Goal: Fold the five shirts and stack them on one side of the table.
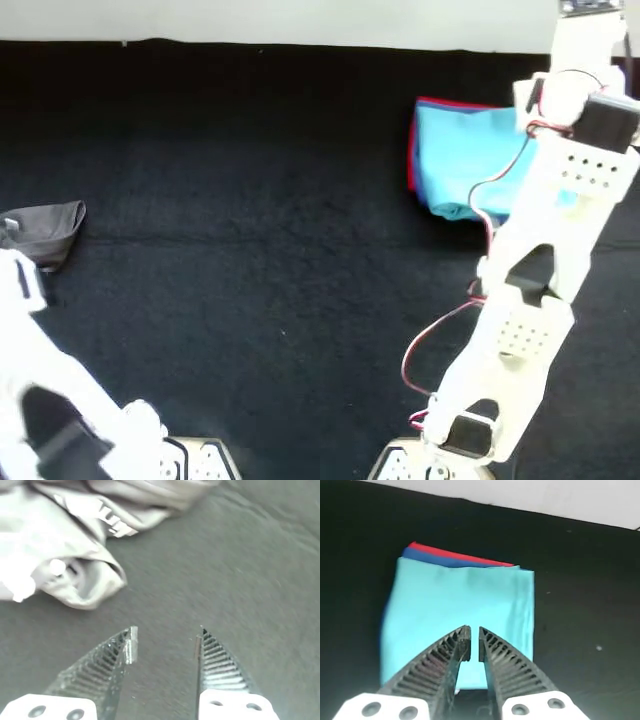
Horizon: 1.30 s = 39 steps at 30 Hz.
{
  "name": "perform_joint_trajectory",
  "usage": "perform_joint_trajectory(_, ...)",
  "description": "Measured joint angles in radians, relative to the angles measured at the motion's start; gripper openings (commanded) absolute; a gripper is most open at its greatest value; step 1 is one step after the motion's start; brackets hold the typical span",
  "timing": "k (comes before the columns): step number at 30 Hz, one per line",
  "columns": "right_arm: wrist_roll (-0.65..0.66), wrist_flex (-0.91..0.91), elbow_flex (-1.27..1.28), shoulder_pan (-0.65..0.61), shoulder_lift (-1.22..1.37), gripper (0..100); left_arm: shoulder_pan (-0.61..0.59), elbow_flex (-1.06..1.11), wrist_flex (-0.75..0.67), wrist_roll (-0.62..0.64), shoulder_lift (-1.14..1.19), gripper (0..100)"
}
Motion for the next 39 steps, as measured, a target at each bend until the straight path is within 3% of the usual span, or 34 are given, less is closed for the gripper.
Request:
perform_joint_trajectory(3, 0.0, 0.014, 0.069, -0.031, -0.091, 6.3, -0.054, -0.17, 0.0, 0.0, 0.196, 20)
perform_joint_trajectory(8, 0.0, 0.018, 0.379, -0.092, -0.336, 22.5, -0.1, -0.451, -0.003, -0.087, 0.465, 20)
perform_joint_trajectory(17, 0.0, 0.018, 1.215, -0.308, -0.99, 23.1, -0.044, -0.999, -0.003, -0.097, 0.911, 20)
perform_joint_trajectory(23, 0.0, 0.018, 1.646, -0.365, -1.393, 23.1, 0.034, -1.211, 0.057, -0.057, 1.168, 20)
perform_joint_trajectory(27, 0.0, 0.018, 1.821, -0.373, -1.553, 23.1, 0.052, -1.315, 0.132, -0.055, 1.237, 18)
perform_joint_trajectory(31, 0.0, 0.017, 1.919, -0.373, -1.633, 23.1, 0.052, -1.396, 0.203, -0.055, 1.261, 0)
perform_joint_trajectory(39, 0.0, -0.008, 1.976, -0.373, -1.7, 23.1, 0.052, -1.428, 0.327, -0.055, 1.267, 1)
